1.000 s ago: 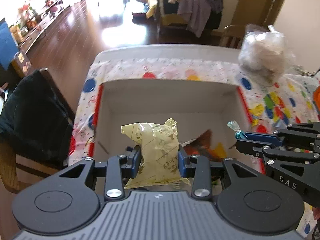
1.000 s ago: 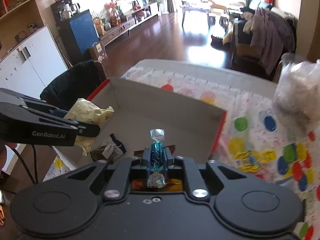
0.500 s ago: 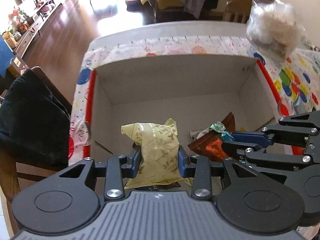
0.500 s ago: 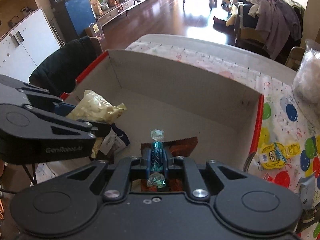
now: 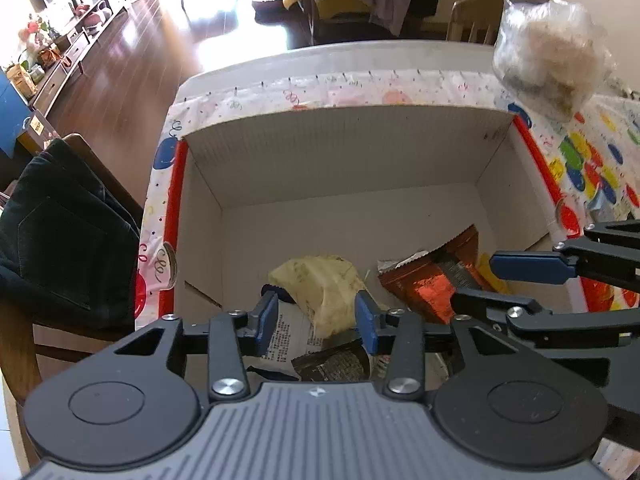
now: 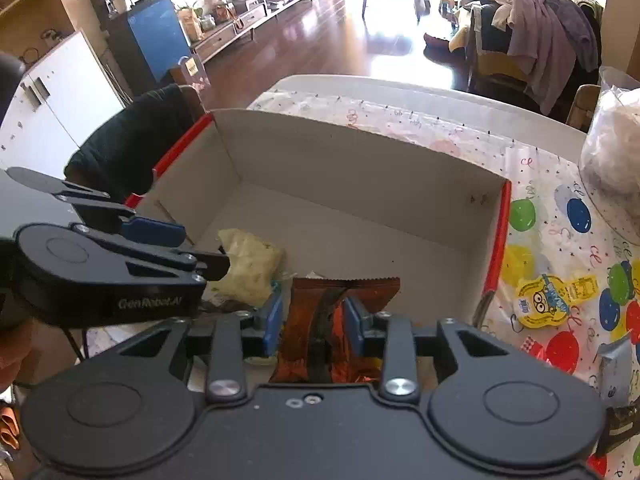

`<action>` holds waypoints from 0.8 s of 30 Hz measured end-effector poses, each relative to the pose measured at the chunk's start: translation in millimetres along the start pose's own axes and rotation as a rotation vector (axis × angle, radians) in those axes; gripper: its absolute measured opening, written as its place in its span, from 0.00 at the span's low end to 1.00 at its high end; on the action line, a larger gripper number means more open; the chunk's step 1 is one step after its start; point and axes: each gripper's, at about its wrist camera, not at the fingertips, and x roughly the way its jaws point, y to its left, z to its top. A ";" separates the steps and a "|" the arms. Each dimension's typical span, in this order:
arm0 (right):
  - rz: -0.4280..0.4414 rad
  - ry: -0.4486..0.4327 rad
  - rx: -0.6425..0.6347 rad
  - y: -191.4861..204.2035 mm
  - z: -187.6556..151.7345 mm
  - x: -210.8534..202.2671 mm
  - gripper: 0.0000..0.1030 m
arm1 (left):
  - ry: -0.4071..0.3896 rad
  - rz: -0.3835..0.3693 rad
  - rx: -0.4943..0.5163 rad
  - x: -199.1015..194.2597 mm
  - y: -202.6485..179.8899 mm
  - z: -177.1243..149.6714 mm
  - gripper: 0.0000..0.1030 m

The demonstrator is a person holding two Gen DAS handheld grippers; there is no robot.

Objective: Organize snacks
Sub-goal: 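Withdraw both open grippers from the box toward the remaining snacks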

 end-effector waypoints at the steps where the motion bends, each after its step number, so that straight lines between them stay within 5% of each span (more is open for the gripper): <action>1: 0.004 -0.006 0.000 -0.4 0.3 -3.3 0.35 | -0.008 -0.003 -0.005 -3.3 0.9 -0.4 0.43; 12: 0.048 -0.095 -0.020 -2.7 -7.4 -58.1 0.46 | -0.144 -0.061 -0.006 -56.0 -14.6 -8.2 0.55; 24: 0.015 -0.201 -0.005 -44.3 -29.4 -124.4 0.75 | -0.269 -0.134 0.030 -102.8 -71.8 -8.6 0.71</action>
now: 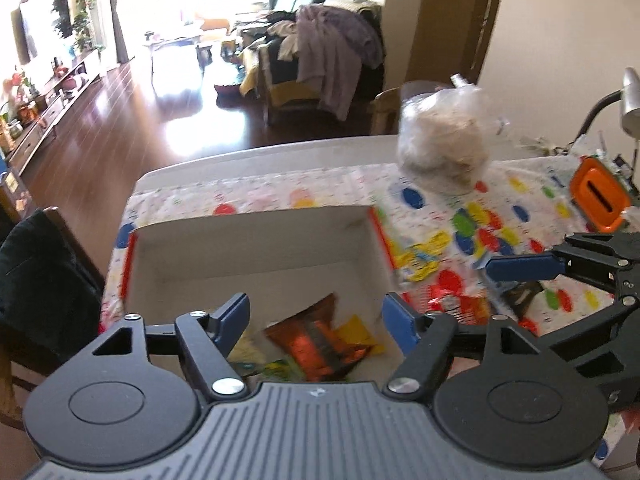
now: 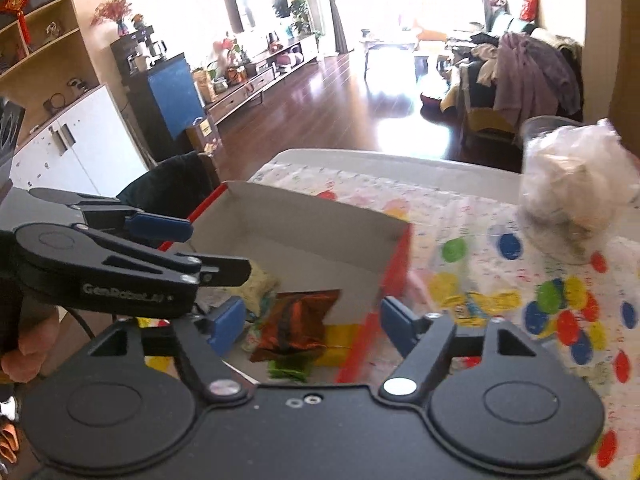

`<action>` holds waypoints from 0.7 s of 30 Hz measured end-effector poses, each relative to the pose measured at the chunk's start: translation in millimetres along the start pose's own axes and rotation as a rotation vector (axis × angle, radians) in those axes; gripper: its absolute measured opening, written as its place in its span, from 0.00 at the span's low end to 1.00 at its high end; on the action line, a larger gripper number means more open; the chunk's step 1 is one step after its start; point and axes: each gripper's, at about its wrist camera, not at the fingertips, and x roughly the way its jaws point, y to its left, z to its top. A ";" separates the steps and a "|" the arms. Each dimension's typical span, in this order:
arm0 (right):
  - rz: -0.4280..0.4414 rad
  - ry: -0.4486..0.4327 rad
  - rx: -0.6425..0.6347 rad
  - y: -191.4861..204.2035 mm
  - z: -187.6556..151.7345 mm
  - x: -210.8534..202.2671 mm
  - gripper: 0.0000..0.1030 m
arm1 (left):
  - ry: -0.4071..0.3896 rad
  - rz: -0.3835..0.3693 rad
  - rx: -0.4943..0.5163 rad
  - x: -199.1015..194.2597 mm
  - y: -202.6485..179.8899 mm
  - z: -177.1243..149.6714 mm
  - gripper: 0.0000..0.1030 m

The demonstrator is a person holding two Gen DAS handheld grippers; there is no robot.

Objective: Organize snacks
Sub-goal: 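Withdraw both open grippers from the box toward the remaining snacks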

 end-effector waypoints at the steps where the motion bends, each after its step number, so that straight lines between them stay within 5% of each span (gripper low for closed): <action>1: -0.010 -0.005 -0.001 -5.3 -2.1 -4.4 0.77 | -0.007 -0.007 0.005 -1.0 -6.6 0.5 0.72; 10: -0.089 -0.029 0.038 -66.6 -28.5 -44.6 0.93 | -0.053 -0.048 0.031 1.4 -63.2 2.6 0.81; 21: -0.145 0.014 0.079 -143.0 -74.6 -64.6 1.00 | 0.044 -0.047 -0.059 40.3 -131.1 -6.8 0.81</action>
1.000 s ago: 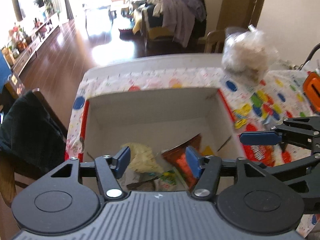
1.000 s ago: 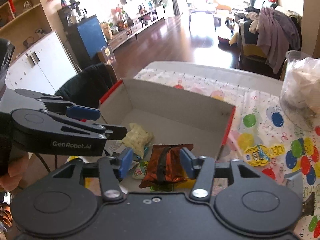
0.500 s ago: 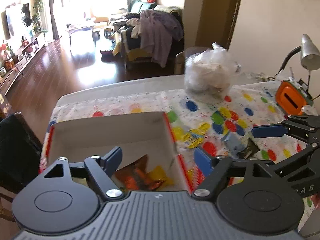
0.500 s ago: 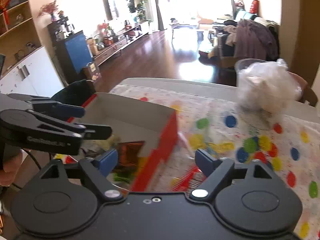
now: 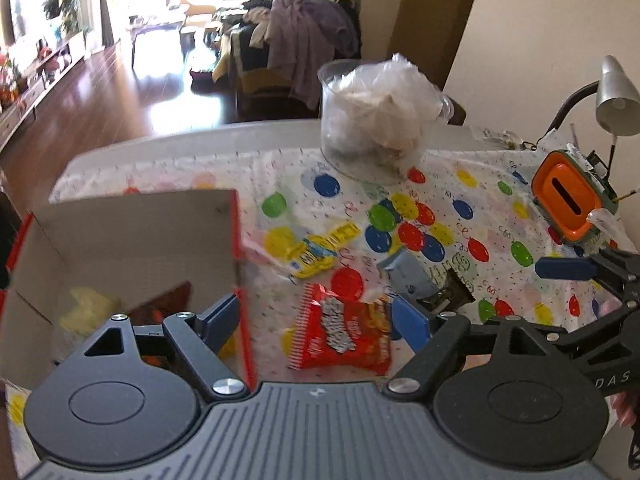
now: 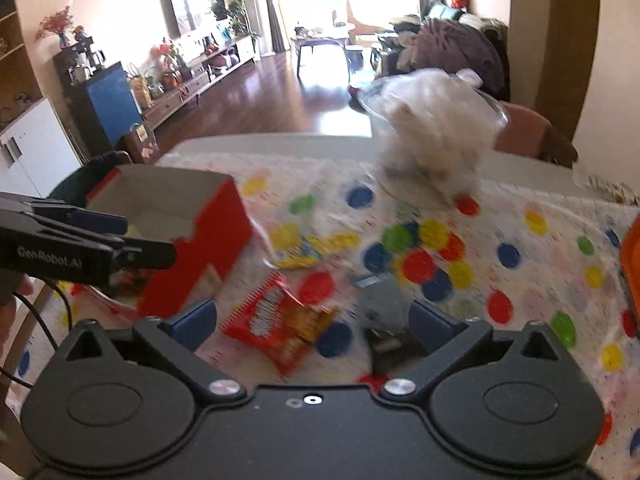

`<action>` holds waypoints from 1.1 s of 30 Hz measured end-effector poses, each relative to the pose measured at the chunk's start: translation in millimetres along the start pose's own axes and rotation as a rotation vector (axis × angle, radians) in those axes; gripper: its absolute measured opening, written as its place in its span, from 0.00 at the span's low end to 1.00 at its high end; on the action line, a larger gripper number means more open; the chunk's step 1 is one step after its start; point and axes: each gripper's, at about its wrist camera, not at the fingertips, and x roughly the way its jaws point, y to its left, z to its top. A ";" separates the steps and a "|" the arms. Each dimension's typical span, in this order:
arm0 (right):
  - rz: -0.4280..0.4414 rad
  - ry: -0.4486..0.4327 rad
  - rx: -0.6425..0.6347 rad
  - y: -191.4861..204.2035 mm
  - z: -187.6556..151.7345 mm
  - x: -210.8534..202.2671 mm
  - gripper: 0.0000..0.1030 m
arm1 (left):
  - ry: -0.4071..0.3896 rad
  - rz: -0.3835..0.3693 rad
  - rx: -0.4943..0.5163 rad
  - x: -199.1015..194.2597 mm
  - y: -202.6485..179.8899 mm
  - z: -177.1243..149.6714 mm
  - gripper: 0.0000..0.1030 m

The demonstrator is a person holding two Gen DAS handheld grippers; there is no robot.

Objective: Organize snacks
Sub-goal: 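Withdraw both open grippers from the box toward the remaining snacks, then lower the left gripper toward the red chip bag while the right approaches the dark bar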

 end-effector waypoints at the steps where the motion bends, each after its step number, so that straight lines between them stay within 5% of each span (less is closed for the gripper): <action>1: -0.005 0.006 -0.002 -6.6 -4.2 -0.2 1.00 | 0.011 0.005 -0.009 4.3 -5.7 -1.0 0.81; 14: 0.008 0.092 -0.088 -66.6 -27.0 27.6 1.00 | 0.170 0.063 -0.192 69.3 -45.2 -4.6 0.81; 28: 0.077 0.185 -0.194 -79.9 -28.6 79.6 0.99 | 0.306 0.132 -0.683 140.0 -6.5 -6.9 0.81; 33: 0.084 0.228 -0.229 -79.9 -28.2 101.5 0.98 | 0.338 0.159 -0.782 156.9 -3.5 -7.0 0.81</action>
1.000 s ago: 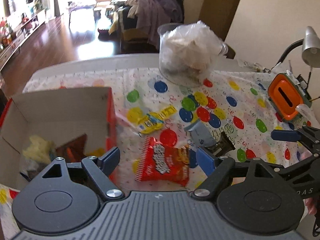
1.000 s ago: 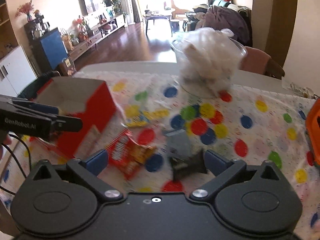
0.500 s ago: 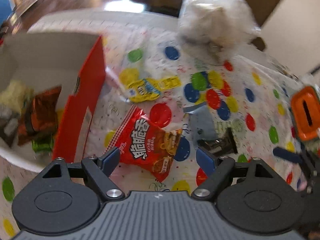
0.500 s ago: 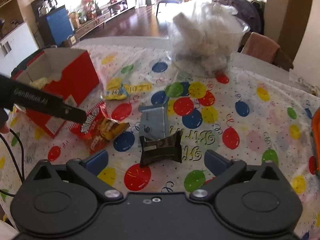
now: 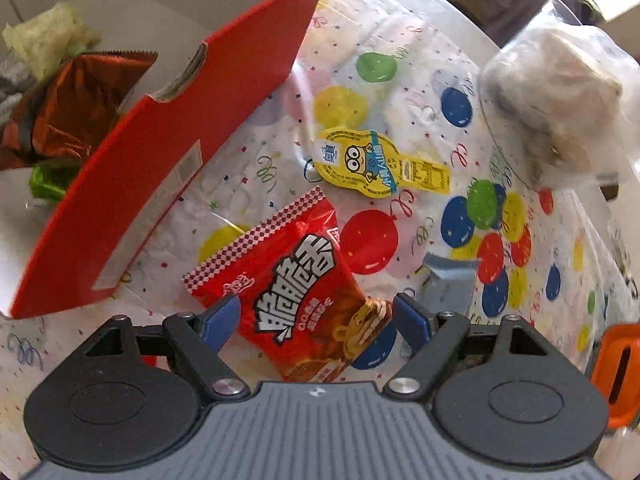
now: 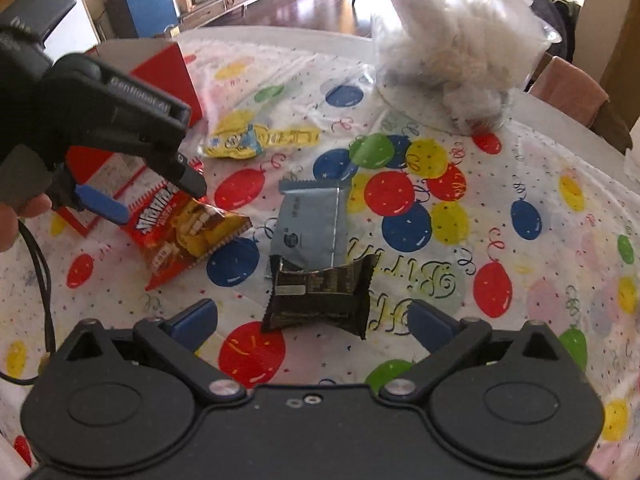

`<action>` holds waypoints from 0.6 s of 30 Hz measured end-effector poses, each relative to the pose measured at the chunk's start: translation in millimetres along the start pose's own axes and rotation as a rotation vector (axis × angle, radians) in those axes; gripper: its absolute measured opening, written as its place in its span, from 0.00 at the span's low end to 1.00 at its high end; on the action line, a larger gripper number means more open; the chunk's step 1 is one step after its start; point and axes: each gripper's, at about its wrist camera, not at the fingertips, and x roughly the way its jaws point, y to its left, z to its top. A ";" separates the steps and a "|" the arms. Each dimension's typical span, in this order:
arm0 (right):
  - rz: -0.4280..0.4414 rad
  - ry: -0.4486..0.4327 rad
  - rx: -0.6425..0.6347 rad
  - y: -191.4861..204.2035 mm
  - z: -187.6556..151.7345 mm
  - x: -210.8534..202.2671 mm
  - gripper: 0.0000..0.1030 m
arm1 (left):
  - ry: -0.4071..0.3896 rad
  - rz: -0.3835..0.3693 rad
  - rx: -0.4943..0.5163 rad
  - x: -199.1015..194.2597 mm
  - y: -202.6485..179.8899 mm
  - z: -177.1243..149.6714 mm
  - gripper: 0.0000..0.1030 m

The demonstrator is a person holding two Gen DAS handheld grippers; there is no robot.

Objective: Organize snacks
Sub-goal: 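Lower the left gripper toward the red chip bag while the right approaches the dark bar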

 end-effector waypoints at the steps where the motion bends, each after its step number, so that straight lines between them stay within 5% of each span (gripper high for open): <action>1: 0.001 0.006 -0.005 -0.9 0.7 4.0 0.98 | -0.005 0.004 -0.002 1.5 -1.9 0.6 0.81; 18: -0.068 0.056 -0.067 0.2 7.6 42.2 0.87 | -0.031 0.131 0.014 20.5 -0.1 -0.7 0.81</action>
